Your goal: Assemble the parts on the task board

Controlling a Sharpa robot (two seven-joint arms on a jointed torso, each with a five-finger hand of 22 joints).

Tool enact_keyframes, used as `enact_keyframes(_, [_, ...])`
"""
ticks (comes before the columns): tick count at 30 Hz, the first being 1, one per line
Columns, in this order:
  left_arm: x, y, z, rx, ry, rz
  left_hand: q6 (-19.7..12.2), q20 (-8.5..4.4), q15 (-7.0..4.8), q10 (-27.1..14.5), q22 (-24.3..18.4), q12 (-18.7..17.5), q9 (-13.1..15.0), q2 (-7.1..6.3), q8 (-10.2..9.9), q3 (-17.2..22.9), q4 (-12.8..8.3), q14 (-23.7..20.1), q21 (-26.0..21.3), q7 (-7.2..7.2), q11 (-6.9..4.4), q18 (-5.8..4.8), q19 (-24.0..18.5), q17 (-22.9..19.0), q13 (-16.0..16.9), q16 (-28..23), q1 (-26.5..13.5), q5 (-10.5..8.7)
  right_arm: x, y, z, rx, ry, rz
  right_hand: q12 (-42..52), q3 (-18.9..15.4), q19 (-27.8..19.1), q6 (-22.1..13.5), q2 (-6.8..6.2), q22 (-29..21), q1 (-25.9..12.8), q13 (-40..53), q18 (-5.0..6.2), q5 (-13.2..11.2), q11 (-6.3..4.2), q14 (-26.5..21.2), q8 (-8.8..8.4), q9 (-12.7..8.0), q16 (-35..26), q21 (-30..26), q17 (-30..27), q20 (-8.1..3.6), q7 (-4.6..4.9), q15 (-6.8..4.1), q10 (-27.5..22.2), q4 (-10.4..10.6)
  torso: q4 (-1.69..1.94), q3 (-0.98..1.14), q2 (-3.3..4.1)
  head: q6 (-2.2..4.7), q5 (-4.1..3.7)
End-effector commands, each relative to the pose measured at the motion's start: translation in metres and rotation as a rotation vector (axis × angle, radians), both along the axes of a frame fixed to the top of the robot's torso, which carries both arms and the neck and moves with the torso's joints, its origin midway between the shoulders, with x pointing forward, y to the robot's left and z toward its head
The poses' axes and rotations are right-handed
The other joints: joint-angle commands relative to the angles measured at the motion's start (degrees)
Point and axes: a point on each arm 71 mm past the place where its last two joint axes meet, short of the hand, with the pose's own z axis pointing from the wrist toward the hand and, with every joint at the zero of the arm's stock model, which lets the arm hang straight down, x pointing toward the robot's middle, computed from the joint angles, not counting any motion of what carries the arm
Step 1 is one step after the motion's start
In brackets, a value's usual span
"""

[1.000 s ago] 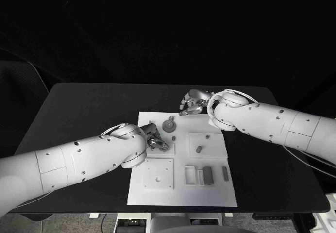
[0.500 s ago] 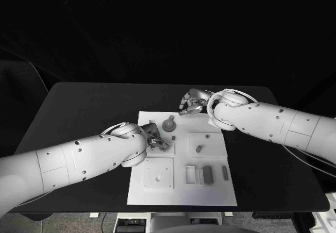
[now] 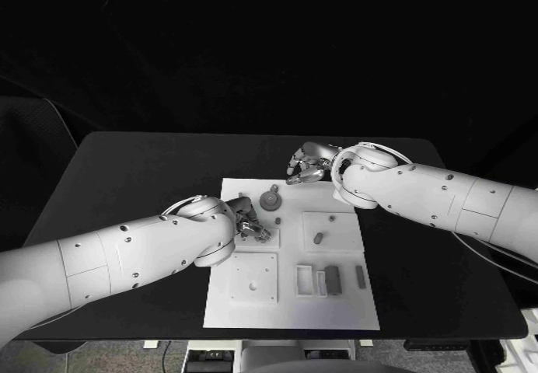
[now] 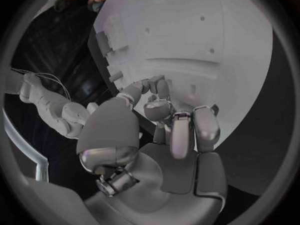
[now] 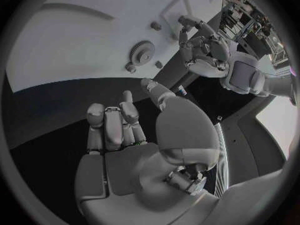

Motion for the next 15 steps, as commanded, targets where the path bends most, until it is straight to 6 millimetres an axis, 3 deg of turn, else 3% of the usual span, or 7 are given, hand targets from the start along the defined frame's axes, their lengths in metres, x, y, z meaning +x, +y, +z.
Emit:
enact_keyframes(1, [-0.0027, 0.0007, -0.0069, 0.023, 0.023, -0.009, 7.7, -0.06, -0.16, 2.5, 0.1, 0.1, -0.3, 3.83, -0.2, 3.2, -2.6, 5.1, 7.1, 0.6, -0.54, 3.63, -0.4, 0.0, 0.0, -0.2, 4.6, 0.6, -0.0005, 0.0014, -0.0006, -0.004, 0.006, 0.011, 0.2, 0.1, -0.2, 0.5, 0.14, -0.1, -0.6, -0.1, 1.18, 0.2, -0.07, 0.0, 0.09, -0.1, 0.2, 0.3, 0.0, 0.01, 0.82, -0.28, 0.2, 0.2, 0.0, 0.0, -0.01, 0.01, 0.03])
enact_keyframes(15, [0.0016, 0.0072, -0.0064, 0.011, 0.009, 0.031, 9.0, 0.0, -0.14, 2.8, 0.2, 0.3, 0.0, 3.92, 0.4, 4.3, -2.6, 5.4, 7.3, 0.27, -0.62, 3.63, -0.3, 0.1, 0.0, 0.1, 5.6, 1.72, -0.0003, 0.0013, -0.0006, -0.004, 0.005, 0.01, 0.2, 0.1, -0.2, 0.5, 0.15, -0.1, -0.7, -0.1, 1.18, 0.2, -0.07, 0.0, 0.09, -0.1, 0.2, 0.3, 0.0, 0.01, 0.82, -0.28, 0.2, 0.2, -0.02, 0.03, 0.0, 0.2, 0.1])
